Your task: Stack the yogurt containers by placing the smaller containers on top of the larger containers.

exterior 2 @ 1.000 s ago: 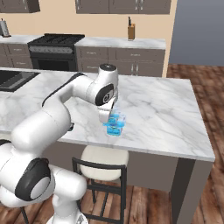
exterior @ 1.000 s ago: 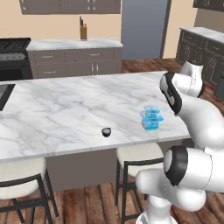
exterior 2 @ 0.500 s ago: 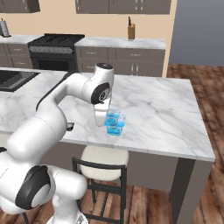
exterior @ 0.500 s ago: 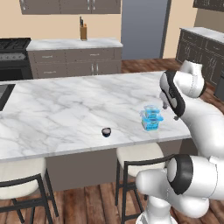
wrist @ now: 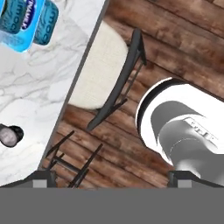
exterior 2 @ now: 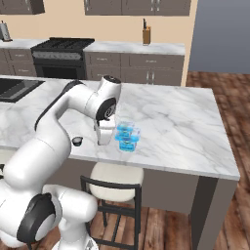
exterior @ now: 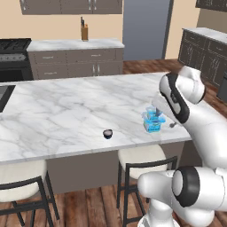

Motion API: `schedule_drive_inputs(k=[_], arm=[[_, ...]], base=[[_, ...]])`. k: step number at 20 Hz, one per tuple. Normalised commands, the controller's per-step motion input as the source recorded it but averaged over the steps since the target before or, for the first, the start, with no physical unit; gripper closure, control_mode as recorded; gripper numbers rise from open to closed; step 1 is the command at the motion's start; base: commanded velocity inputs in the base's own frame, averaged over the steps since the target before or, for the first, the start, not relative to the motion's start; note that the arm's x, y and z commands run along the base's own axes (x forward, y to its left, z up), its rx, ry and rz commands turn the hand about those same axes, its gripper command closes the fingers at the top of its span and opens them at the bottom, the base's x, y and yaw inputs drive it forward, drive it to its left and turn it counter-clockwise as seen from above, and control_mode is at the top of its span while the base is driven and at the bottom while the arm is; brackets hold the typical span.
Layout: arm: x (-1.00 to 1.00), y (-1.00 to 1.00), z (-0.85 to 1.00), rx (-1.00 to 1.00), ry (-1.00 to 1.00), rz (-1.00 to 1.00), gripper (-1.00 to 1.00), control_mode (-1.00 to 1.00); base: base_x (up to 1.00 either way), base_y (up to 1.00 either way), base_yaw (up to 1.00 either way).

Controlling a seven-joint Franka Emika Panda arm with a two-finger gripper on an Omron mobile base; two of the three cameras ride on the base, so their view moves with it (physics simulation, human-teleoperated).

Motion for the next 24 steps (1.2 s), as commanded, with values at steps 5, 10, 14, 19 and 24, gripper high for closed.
schedule_drive_inputs(k=[5, 10, 14, 19, 24], arm=[[-0.04, 0.5, -0.1, 0.08, 0.0, 0.2, -1.0, -1.0], [0.0, 0.47, -0.05, 0.06, 0.0, 0.22, -1.0, -1.0], [0.0, 0.44, -0.06, 0.03, 0.0, 0.25, -1.0, -1.0], [0.0, 0.43, -0.07, 0.0, 0.0, 0.28, -1.0, -1.0], [0.0, 0.46, -0.19, 0.0, -0.01, 0.3, -1.0, -1.0]], base=[[0.0, 0.0, 0.0], [0.0, 0.0, 0.0], [0.0, 0.0, 0.0], [0.0, 0.0, 0.0], [0.0, 0.0, 0.0]])
